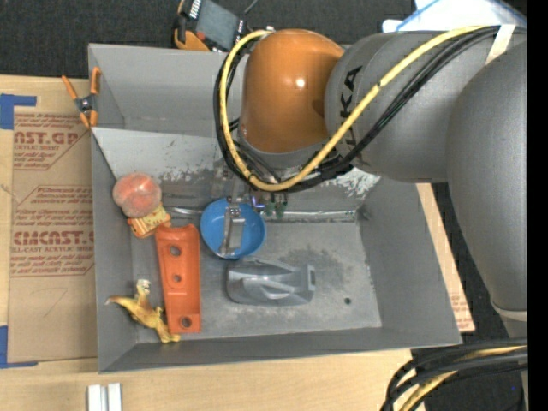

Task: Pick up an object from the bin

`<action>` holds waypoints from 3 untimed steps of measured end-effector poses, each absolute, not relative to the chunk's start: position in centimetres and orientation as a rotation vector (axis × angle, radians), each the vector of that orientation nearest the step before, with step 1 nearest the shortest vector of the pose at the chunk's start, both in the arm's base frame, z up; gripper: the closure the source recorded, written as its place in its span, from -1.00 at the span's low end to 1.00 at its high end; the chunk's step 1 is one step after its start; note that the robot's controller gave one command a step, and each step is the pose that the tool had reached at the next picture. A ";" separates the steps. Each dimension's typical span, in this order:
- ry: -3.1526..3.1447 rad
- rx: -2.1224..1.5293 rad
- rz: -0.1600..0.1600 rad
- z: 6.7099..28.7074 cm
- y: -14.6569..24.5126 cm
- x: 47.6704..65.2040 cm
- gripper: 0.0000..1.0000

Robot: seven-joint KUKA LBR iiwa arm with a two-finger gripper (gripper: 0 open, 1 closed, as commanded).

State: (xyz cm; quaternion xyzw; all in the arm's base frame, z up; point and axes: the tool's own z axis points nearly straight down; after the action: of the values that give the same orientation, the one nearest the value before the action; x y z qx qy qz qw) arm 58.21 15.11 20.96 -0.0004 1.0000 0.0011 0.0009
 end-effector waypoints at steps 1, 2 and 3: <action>3.140 -0.001 0.003 21.0 15.1 58.2 -1.00; 3.136 0.044 0.007 17.1 15.9 58.6 -1.00; 3.138 -0.027 0.003 20.3 14.0 57.3 1.00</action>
Offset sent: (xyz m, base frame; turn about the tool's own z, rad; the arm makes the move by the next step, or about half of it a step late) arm 0.0042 0.0075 -0.0430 0.0336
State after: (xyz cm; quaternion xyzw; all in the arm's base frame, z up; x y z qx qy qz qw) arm 57.33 14.02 20.31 -0.0085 1.0000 0.0011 0.0017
